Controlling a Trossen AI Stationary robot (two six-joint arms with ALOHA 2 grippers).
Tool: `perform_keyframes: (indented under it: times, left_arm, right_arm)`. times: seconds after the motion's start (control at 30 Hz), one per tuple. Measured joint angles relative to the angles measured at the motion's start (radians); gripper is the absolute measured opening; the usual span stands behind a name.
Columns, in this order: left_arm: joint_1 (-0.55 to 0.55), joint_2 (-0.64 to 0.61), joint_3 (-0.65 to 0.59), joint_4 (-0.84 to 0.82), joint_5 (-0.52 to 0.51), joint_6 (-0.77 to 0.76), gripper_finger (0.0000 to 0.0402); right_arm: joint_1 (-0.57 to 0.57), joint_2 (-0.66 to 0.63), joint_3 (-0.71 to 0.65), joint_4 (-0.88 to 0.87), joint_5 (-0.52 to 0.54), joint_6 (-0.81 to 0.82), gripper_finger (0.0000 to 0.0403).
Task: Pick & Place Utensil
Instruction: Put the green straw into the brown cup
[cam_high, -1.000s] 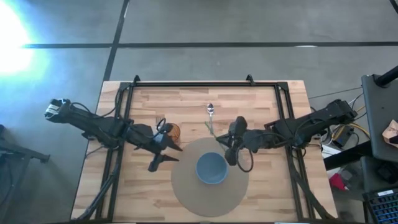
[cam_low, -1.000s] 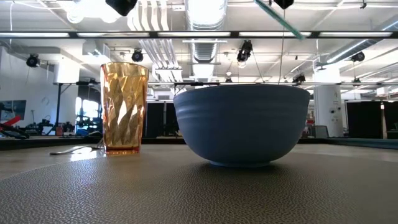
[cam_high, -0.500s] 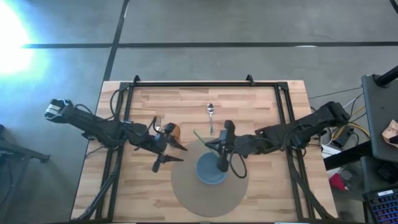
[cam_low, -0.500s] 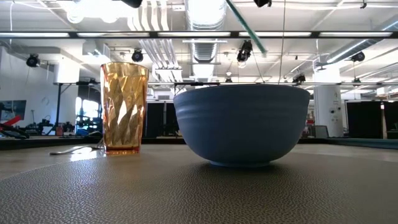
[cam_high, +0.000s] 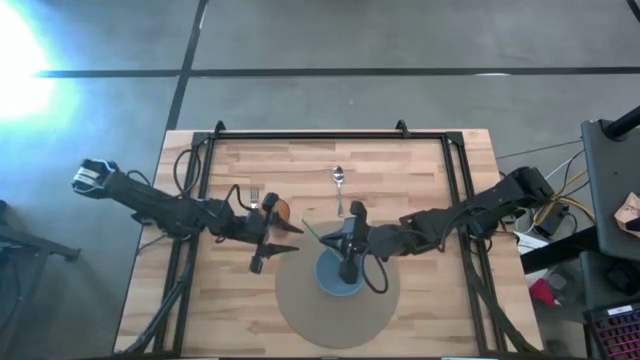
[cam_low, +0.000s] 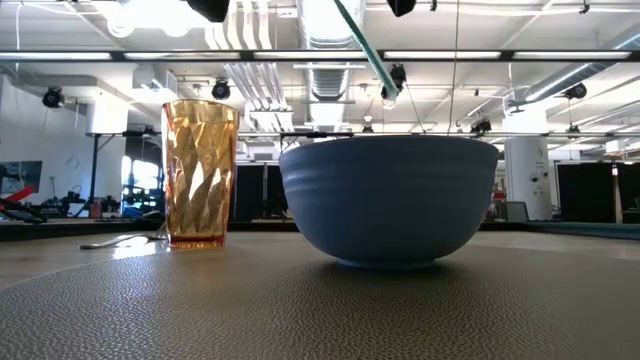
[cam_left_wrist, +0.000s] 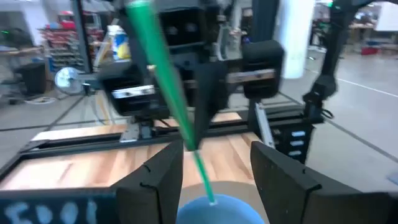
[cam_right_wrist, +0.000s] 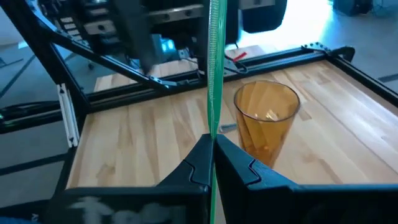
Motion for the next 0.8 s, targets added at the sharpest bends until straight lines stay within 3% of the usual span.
perform_keyframes:
  times: [0.37,0.8]
  left_arm:
    - [0.0,0.0,-0.026,0.145,-0.04,0.008,0.018]
    - [0.003,0.0,-0.026,0.181,-0.053,0.013,0.0179]
  right_arm:
    - [0.001,0.04,0.0,0.148,0.008,-0.119,0.0008]
    - [-0.017,0.143,0.009,0.309,0.008,-0.218,0.0008]
